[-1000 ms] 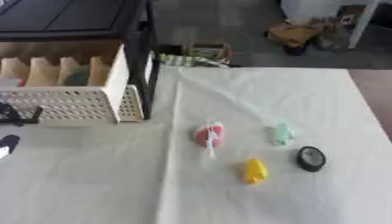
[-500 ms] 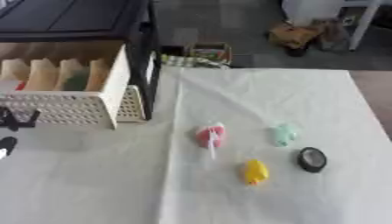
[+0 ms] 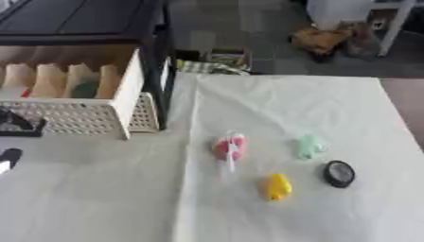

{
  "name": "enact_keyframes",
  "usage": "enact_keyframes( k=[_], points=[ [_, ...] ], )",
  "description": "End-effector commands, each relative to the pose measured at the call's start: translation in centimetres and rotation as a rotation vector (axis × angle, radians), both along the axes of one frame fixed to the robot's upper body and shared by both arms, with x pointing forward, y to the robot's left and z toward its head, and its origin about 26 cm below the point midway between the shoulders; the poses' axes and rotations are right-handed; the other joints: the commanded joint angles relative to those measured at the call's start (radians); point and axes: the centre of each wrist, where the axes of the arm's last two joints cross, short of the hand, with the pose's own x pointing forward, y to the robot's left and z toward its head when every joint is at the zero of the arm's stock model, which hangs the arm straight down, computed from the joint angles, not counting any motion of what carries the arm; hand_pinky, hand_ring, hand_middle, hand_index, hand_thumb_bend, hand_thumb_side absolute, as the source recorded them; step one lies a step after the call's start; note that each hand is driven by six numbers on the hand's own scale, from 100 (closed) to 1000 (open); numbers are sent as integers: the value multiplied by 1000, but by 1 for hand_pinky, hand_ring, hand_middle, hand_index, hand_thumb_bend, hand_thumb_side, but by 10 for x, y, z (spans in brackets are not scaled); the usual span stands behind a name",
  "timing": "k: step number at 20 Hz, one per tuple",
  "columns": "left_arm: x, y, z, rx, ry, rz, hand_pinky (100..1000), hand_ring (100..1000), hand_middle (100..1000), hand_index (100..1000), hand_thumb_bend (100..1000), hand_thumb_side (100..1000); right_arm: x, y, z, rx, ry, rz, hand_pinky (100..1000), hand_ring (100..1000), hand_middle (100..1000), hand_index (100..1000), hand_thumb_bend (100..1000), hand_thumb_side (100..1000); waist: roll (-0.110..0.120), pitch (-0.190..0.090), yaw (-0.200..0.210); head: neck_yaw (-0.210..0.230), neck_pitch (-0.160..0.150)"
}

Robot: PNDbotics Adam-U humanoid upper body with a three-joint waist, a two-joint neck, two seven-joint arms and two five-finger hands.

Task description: Pick up objects from table and place into drawer.

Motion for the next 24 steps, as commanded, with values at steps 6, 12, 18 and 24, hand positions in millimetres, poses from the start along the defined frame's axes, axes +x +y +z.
enact_keyframes(
  k=[6,12,18,24],
  points=[
    [-7,5,26,-2,-54,-38,100,100,100,920,105,408,-3,-2,7,-10,-22,-8,714,603,392,733,448,745,2,-26,8,-6,11],
    [-10,9,33,-22,-81,-85,100,100,100,908,105,408,-4,-4,7,-9,-23,-16,714,604,394,733,448,745,2,-31,15,-14,17],
    [-14,11,47,-145,-148,-223,100,100,100,881,105,408,-4,-5,8,-14,-31,-28,715,606,400,735,449,745,-1,-42,20,-23,27],
    [-15,12,55,-378,-274,-377,100,100,100,823,100,384,-4,-6,12,-29,-46,-37,717,609,406,737,445,767,-1,-55,25,-29,34]
  ],
)
